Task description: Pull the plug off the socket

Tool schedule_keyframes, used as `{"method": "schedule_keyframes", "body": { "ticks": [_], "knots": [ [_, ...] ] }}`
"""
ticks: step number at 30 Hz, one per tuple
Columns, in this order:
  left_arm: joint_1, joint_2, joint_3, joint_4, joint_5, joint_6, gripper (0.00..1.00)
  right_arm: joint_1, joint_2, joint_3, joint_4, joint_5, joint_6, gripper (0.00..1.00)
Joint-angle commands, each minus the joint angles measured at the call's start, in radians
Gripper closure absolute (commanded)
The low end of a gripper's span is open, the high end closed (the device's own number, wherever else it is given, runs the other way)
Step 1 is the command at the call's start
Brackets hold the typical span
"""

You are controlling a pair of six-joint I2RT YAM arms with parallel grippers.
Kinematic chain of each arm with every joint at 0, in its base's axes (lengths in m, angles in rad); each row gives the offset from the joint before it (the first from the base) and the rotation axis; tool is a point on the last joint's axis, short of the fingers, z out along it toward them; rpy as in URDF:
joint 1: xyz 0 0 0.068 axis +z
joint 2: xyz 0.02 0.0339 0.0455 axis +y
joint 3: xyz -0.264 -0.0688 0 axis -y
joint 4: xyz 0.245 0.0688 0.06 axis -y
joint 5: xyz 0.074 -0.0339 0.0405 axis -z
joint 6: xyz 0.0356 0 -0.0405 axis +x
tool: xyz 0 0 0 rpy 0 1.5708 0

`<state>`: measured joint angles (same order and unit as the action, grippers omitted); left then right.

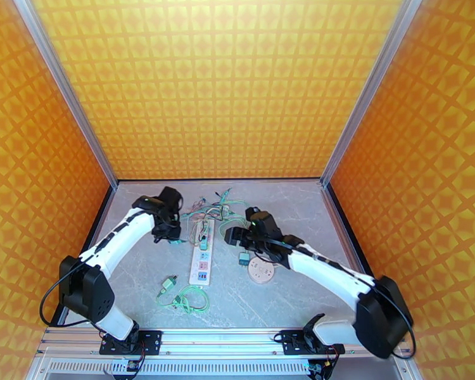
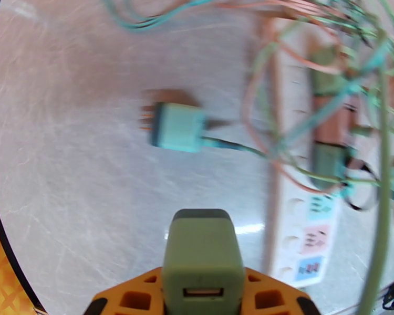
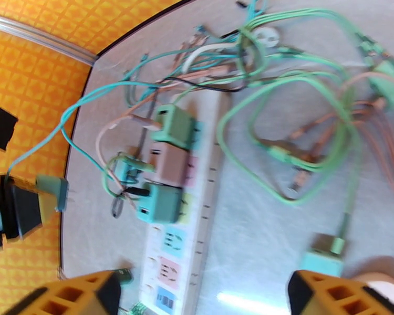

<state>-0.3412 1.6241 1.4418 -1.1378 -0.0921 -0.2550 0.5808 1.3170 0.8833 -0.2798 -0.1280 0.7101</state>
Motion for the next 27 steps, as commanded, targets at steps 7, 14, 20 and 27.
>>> {"method": "schedule_keyframes", "body": {
  "ticks": [7, 14, 20, 27],
  "knots": [
    [0.123, 0.135, 0.003, 0.128, -0.036, 0.087, 0.75, -0.006, -0.168, -0.062, -0.113, 0.151, 0.026, 0.01],
    [0.206, 0.294, 0.136, 0.184, -0.005, 0.083, 0.75, -0.006, -0.217, -0.081, -0.159, 0.169, 0.042, 0.01],
    [0.213, 0.431, 0.259, 0.170, 0.010, 0.088, 0.69, -0.006, -0.245, -0.092, -0.183, 0.185, 0.055, 0.02],
    [0.214, 0.458, 0.289, 0.150, 0.069, 0.067, 0.48, -0.006, -0.260, -0.111, -0.175, 0.175, 0.063, 0.01]
  ]
}}
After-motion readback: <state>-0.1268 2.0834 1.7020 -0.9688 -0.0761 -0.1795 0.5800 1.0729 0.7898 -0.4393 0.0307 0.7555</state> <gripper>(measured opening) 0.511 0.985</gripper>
